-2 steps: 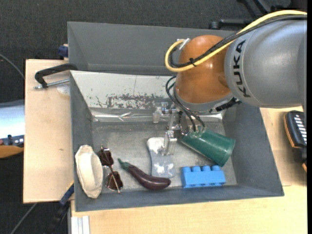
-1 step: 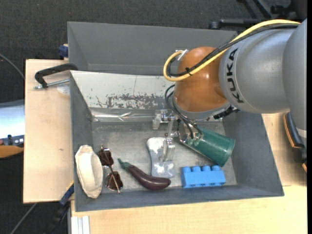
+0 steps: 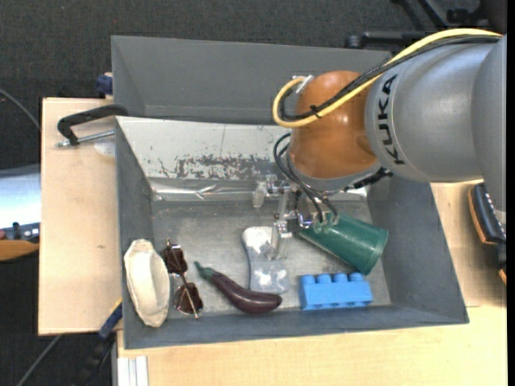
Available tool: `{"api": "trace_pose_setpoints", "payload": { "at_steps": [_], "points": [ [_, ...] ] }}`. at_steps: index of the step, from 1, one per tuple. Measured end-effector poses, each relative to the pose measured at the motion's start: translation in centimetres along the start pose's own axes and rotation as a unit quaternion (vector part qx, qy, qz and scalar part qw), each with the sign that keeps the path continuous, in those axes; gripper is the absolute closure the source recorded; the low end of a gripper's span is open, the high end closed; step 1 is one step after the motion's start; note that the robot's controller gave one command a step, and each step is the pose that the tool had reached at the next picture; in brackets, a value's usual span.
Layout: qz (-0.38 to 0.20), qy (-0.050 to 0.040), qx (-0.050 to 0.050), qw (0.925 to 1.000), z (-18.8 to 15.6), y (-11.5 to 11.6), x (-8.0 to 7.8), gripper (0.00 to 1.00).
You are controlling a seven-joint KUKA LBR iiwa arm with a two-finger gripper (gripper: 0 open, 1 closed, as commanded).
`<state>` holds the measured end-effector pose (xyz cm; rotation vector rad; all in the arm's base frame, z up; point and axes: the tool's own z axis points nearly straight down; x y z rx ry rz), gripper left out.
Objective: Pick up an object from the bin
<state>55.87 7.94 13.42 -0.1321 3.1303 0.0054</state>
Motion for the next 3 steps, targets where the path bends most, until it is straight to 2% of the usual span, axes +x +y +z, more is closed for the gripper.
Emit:
{"api": "trace_pose_setpoints", "payload": {
  "at_steps": [1, 2, 3],
  "points": [
    [0.059, 0.0075, 0.0, 0.9982, 6.64, -1.28, 0.54, 0.0],
    [0.008, 0.0017, -0.001, 1.0, 6.23, -1.18, -0.1, 1.0],
    [0.008, 0.0018, -0.001, 1.0, 6.23, -1.17, -0.1, 1.0]
  ]
}}
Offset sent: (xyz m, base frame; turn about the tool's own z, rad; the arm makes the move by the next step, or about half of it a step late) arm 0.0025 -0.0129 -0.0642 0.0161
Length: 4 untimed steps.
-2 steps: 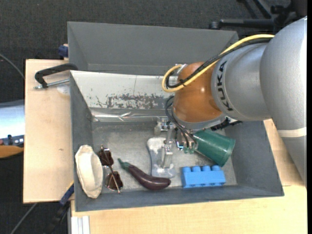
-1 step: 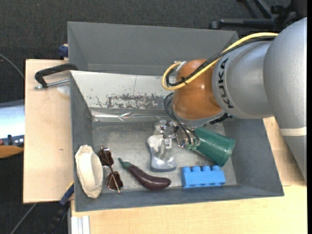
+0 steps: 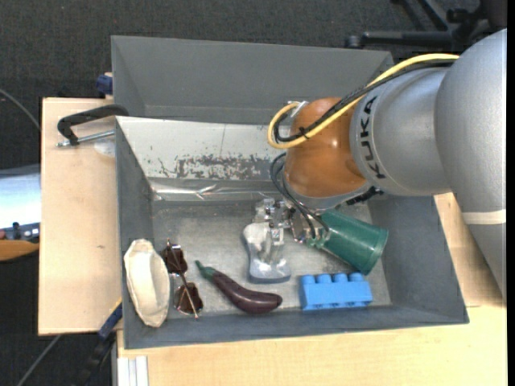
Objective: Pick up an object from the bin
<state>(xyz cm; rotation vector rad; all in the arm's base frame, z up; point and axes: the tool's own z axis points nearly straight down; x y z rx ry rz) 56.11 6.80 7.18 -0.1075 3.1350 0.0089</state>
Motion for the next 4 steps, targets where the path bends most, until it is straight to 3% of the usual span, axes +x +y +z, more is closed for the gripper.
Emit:
{"api": "trace_pose_setpoints", "payload": {
  "at_steps": [2, 4],
  "points": [
    [0.0, 0.0016, 0.0, 1.0, -1.8, 0.0, 0.2, 1.0],
    [0.0, -0.004, 0.0, 1.0, -5.8, 0.1, -0.2, 1.0]
  ]
}}
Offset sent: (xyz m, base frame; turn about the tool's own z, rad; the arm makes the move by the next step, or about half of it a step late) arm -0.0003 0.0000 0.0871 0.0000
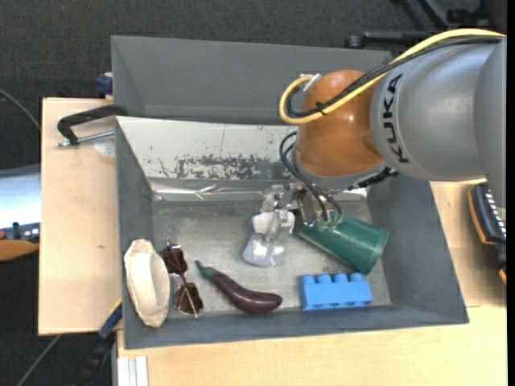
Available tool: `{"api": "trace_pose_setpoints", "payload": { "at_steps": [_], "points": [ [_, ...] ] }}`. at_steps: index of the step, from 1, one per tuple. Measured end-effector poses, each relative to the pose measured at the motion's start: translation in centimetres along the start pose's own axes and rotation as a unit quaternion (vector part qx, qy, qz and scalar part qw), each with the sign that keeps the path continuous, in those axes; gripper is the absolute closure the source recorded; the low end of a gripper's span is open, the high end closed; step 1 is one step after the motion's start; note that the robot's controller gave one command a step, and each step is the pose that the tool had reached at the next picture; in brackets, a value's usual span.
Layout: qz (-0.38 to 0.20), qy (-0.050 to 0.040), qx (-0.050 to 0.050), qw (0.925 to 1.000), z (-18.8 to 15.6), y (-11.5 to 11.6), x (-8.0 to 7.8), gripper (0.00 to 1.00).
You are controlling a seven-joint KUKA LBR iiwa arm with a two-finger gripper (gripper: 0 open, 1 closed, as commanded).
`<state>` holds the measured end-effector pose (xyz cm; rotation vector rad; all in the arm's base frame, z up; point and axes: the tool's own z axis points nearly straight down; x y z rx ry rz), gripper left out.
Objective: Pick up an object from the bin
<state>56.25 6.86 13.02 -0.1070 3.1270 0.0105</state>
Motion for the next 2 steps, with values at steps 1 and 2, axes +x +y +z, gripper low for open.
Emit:
{"api": "trace_pose_setpoints", "payload": {
  "at_steps": [1, 2],
  "points": [
    [0.0, -0.0003, 0.0, 1.0, -0.93, 0.01, -0.02, 1.0],
    [0.0, -0.0002, 0.0, 1.0, -1.75, 0.01, -0.02, 1.0]
  ]
}}
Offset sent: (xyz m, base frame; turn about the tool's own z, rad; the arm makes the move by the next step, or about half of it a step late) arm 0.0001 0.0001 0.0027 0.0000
